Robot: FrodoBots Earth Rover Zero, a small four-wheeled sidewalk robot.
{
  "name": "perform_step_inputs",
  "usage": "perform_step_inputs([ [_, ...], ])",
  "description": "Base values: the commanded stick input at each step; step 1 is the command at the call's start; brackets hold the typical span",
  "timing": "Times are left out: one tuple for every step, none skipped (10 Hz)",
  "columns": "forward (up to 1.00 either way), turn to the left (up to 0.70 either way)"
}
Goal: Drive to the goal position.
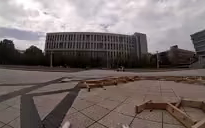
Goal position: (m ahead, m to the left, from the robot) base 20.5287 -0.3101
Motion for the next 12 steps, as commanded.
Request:
perform_step_inputs([
  [0.06,0.00],
  [0.06,0.00],
  [0.06,0.00],
  [0.06,0.00],
  [0.06,0.00],
  [0.06,0.00],
  [0.06,0.00],
  [0.06,0.01],
  [0.06,0.00],
  [0.06,0.00],
  [0.06,0.00],
  [0.06,0.00],
])
